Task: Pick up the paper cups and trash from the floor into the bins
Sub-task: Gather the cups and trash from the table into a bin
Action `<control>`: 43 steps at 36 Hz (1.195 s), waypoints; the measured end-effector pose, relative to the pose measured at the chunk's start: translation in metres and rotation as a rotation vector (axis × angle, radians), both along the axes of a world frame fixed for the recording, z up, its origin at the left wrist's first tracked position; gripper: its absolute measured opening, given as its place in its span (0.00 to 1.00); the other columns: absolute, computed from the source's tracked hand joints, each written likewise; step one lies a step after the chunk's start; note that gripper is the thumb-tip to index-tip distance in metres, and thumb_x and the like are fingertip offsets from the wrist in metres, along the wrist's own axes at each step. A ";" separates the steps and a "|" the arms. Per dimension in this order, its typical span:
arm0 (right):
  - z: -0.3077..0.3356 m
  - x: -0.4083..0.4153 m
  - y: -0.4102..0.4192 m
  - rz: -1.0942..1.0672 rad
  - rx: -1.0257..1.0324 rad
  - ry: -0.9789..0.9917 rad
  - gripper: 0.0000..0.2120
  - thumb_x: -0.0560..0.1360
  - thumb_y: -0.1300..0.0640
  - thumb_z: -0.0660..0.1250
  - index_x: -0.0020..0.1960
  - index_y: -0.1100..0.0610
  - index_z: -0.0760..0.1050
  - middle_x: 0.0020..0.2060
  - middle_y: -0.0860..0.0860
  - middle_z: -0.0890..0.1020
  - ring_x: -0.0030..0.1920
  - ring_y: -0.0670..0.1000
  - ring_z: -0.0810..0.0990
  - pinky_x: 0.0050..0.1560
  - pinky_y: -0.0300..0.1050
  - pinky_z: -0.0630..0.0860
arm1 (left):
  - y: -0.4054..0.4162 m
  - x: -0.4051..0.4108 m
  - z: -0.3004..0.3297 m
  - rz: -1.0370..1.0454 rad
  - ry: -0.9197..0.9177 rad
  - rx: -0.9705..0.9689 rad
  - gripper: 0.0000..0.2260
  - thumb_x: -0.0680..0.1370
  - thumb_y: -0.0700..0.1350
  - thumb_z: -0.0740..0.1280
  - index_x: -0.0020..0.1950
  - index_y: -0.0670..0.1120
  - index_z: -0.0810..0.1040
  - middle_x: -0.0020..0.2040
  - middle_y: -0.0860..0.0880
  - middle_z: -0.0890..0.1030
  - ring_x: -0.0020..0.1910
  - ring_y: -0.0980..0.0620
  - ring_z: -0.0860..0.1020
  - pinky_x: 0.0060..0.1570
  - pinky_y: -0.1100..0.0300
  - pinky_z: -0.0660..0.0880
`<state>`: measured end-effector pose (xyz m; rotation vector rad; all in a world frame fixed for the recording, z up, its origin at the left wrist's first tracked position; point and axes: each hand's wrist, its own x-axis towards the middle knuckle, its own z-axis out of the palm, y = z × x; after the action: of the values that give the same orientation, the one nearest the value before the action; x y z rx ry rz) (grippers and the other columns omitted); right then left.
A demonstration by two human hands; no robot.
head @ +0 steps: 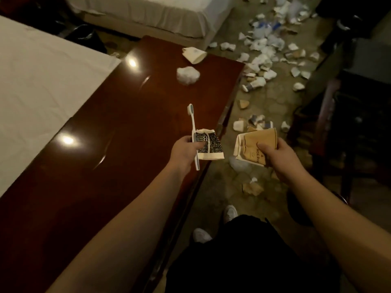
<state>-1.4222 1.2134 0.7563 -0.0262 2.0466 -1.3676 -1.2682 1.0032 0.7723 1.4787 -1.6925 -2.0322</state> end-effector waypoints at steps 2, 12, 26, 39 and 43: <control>-0.008 0.002 0.031 -0.035 0.045 0.017 0.20 0.77 0.51 0.70 0.68 0.50 0.71 0.57 0.50 0.82 0.54 0.53 0.83 0.56 0.59 0.80 | 0.024 -0.012 -0.007 -0.073 -0.006 0.008 0.05 0.77 0.37 0.69 0.52 0.45 0.80 0.51 0.46 0.84 0.50 0.47 0.83 0.46 0.55 0.78; -0.056 0.014 0.193 -0.220 0.214 -0.052 0.20 0.78 0.50 0.69 0.68 0.52 0.71 0.56 0.48 0.80 0.52 0.50 0.81 0.49 0.47 0.80 | 0.157 -0.079 -0.065 -0.373 -0.144 0.060 0.07 0.76 0.36 0.71 0.53 0.43 0.80 0.51 0.44 0.84 0.50 0.45 0.83 0.55 0.49 0.79; -0.162 -0.011 0.405 -0.418 0.341 -0.322 0.23 0.78 0.47 0.69 0.70 0.53 0.71 0.61 0.50 0.80 0.58 0.52 0.79 0.61 0.53 0.76 | 0.367 -0.160 -0.166 -0.624 -0.365 0.019 0.13 0.75 0.37 0.71 0.59 0.42 0.79 0.52 0.47 0.82 0.49 0.49 0.80 0.48 0.57 0.76; -0.283 -0.122 0.512 -0.521 0.420 -0.289 0.22 0.78 0.48 0.69 0.69 0.53 0.70 0.61 0.51 0.79 0.60 0.54 0.79 0.62 0.58 0.77 | 0.511 -0.274 -0.318 -0.849 -0.371 -0.073 0.15 0.75 0.40 0.71 0.61 0.42 0.77 0.53 0.46 0.82 0.48 0.49 0.80 0.44 0.56 0.78; -0.346 -0.158 0.533 -0.473 0.471 -0.248 0.22 0.77 0.47 0.69 0.69 0.51 0.70 0.63 0.52 0.76 0.62 0.55 0.77 0.61 0.59 0.77 | 0.534 -0.308 -0.386 -0.910 -0.398 -0.133 0.14 0.75 0.39 0.70 0.60 0.42 0.77 0.50 0.47 0.80 0.43 0.51 0.78 0.35 0.60 0.74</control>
<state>-1.5804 1.7461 0.4100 0.8344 2.1812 -1.0380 -1.5759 1.5371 0.3862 1.2339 -3.0184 -1.9320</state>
